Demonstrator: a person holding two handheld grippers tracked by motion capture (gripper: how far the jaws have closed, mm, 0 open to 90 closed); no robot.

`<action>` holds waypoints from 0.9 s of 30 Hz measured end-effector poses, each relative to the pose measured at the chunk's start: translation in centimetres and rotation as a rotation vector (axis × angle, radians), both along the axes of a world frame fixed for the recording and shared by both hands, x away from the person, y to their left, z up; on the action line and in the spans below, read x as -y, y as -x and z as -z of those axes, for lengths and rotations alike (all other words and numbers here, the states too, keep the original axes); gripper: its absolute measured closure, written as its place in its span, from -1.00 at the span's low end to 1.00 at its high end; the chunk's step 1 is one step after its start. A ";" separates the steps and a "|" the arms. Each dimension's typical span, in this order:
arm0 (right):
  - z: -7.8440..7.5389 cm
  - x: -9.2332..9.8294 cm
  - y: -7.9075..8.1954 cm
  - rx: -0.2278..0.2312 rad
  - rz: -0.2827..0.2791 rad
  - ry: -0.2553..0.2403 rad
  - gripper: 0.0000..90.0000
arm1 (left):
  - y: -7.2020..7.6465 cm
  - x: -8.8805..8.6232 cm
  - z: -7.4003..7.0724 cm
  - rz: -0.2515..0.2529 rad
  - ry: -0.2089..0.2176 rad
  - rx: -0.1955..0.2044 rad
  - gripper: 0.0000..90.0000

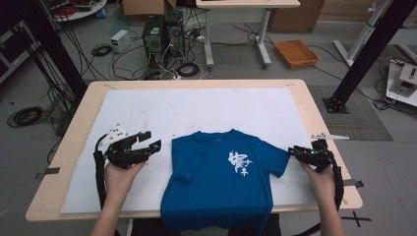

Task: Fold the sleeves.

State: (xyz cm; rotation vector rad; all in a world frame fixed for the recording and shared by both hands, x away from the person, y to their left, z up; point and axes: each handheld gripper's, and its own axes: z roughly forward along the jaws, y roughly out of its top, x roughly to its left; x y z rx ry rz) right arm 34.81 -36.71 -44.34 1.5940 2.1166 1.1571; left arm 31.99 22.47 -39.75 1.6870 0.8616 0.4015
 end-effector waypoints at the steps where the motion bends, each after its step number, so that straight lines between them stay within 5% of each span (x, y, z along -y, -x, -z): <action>1: 0.1 -0.1 0.0 -0.007 -0.002 0.001 0.45 | 0.0 0.1 0.0 0.003 -0.003 -0.001 -0.10; 7: 0.4 -0.1 -0.1 -0.008 -0.015 0.013 0.53 | 0.0 0.3 0.1 0.013 -0.006 -0.011 -0.10; 12: 0.5 -0.3 0.0 0.001 -0.051 0.027 0.96 | 0.0 0.4 0.1 0.015 -0.014 -0.008 -0.09; 27: -2.8 -2.6 1.1 0.082 -0.108 -0.021 0.98 | -0.1 0.4 0.0 0.025 -0.002 -0.017 -0.09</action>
